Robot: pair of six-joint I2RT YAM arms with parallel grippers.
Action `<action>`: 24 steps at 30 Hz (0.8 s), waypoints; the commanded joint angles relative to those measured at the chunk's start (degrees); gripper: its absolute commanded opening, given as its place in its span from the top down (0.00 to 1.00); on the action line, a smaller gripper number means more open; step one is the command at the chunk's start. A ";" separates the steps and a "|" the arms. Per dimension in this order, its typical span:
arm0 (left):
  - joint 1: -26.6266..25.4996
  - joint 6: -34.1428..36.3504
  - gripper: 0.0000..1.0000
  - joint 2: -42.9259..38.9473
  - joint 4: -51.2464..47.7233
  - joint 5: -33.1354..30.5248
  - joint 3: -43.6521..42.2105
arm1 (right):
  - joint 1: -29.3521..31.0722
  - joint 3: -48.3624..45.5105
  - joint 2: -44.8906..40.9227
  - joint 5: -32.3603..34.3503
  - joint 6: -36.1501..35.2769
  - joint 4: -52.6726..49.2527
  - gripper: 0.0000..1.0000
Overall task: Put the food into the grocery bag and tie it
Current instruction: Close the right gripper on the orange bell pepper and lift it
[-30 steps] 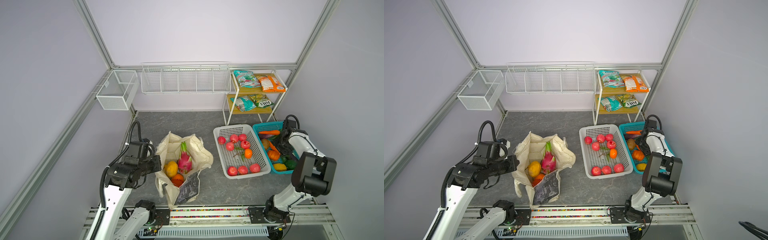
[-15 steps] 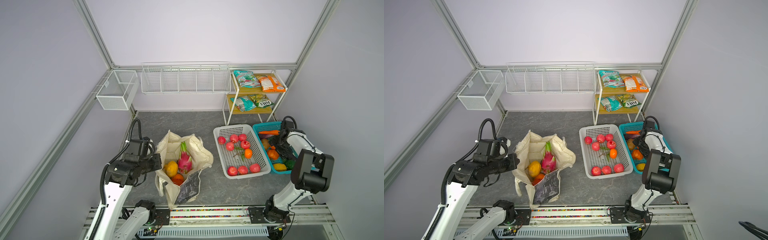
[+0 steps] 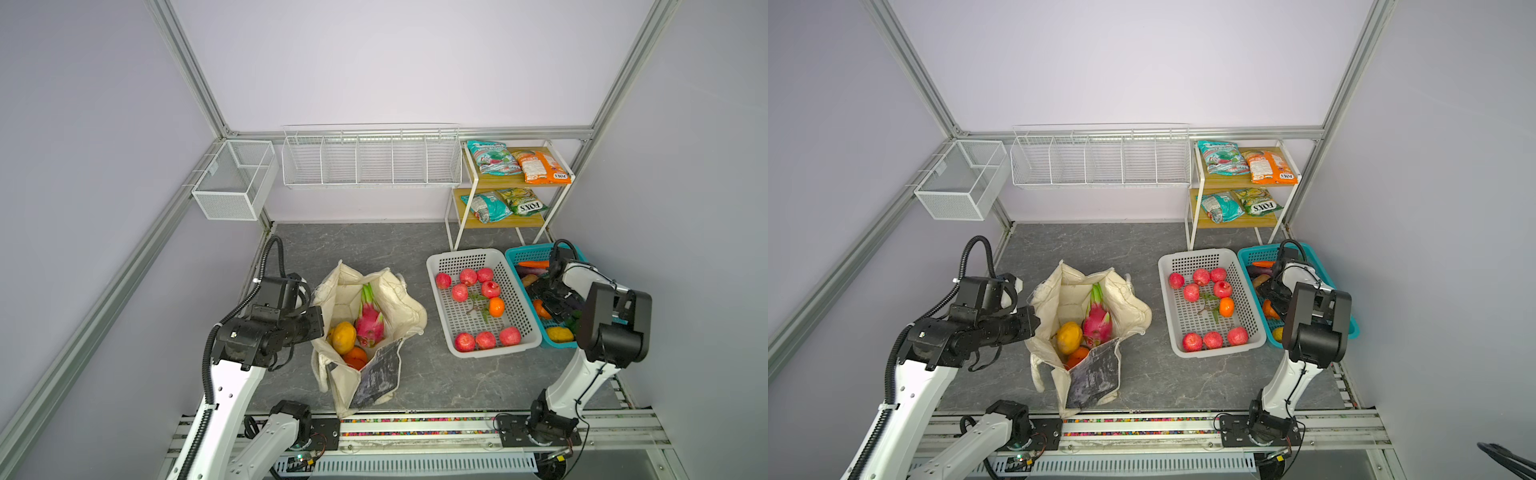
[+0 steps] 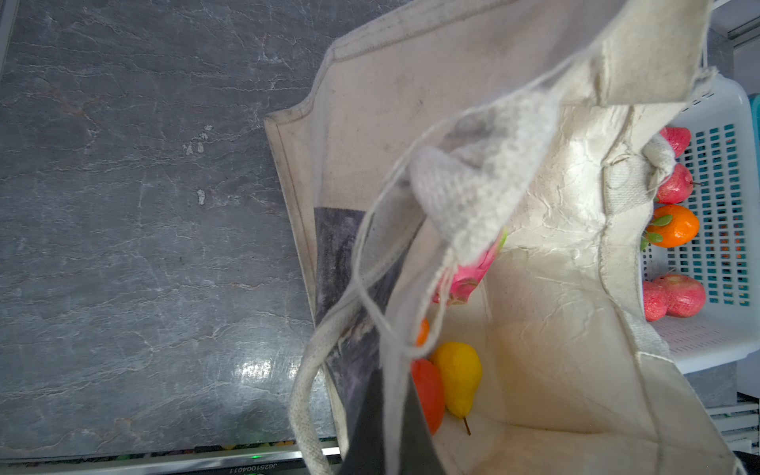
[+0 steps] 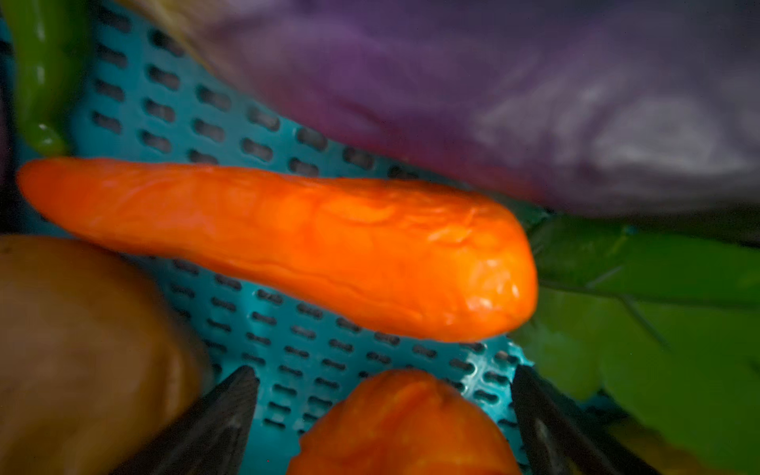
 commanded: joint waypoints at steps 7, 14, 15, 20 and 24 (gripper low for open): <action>0.35 -0.06 0.98 -0.34 -0.65 0.15 0.45 | 0.20 -2.72 -4.81 -1.52 -1.34 3.15 0.43; 0.35 -0.06 0.98 -1.31 -0.82 0.08 -0.09 | 0.28 -2.81 -9.96 -1.56 -1.38 1.33 0.43; 0.35 -0.06 0.98 -1.46 -0.82 0.15 -0.22 | 0.33 -2.89 -11.07 -1.67 -1.37 1.00 0.43; 0.35 -0.06 0.98 -2.49 -0.74 0.31 -0.87 | 0.70 -3.46 -17.30 -1.70 -2.59 -0.20 0.43; 0.35 -0.23 0.98 -3.37 -0.16 0.76 -1.80 | 1.96 -4.23 -23.14 -1.20 -4.41 -0.31 0.43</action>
